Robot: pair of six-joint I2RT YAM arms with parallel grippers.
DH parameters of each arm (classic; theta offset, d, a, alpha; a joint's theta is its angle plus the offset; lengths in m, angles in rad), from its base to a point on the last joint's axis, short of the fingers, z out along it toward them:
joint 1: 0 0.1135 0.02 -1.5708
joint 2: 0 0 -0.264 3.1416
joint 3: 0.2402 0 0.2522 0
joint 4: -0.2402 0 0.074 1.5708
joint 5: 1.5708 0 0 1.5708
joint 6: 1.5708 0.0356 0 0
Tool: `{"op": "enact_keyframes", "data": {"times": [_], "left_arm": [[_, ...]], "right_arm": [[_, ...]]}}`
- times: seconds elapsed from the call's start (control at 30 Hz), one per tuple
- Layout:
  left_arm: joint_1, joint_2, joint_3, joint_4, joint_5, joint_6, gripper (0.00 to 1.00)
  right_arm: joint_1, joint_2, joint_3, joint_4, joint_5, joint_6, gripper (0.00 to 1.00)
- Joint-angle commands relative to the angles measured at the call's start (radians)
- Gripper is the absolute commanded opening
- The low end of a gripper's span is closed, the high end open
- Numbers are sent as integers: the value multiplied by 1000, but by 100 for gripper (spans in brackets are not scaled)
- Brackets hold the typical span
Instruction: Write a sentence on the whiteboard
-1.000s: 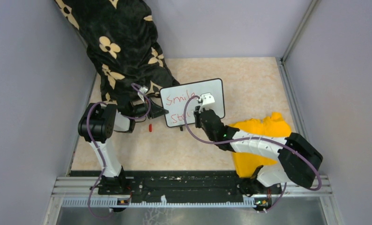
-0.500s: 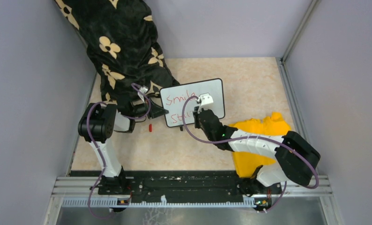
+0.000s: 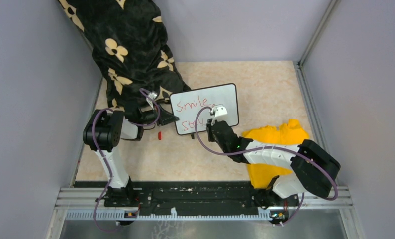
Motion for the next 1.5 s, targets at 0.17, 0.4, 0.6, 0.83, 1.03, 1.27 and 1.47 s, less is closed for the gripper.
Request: {"op": "enact_keyframes", "data": {"times": [0.17,0.4,0.6,0.83,1.03,1.27,1.47], "left_arm": [[-13,16,-3,-98,-19,30,0],[-15,16,-2,-100,-19,31,0],[-15,16,-1,-101,-18,32,0],[-15,18,-2,-101,-20,31,0],[-15,18,-1,-101,-20,31,0],[-15,19,-3,-101,-21,30,0],[-18,17,-4,-104,-22,35,0]], "right_arm": [[-6,9,1,41,-42,26,0],[10,68,60,48,-64,25,0],[20,89,95,44,-67,19,0],[19,-50,36,-5,-2,3,0],[-25,-214,-23,-52,71,-21,0],[-49,-223,0,-52,109,-45,0],[-49,-156,38,-29,88,-49,0]]}}
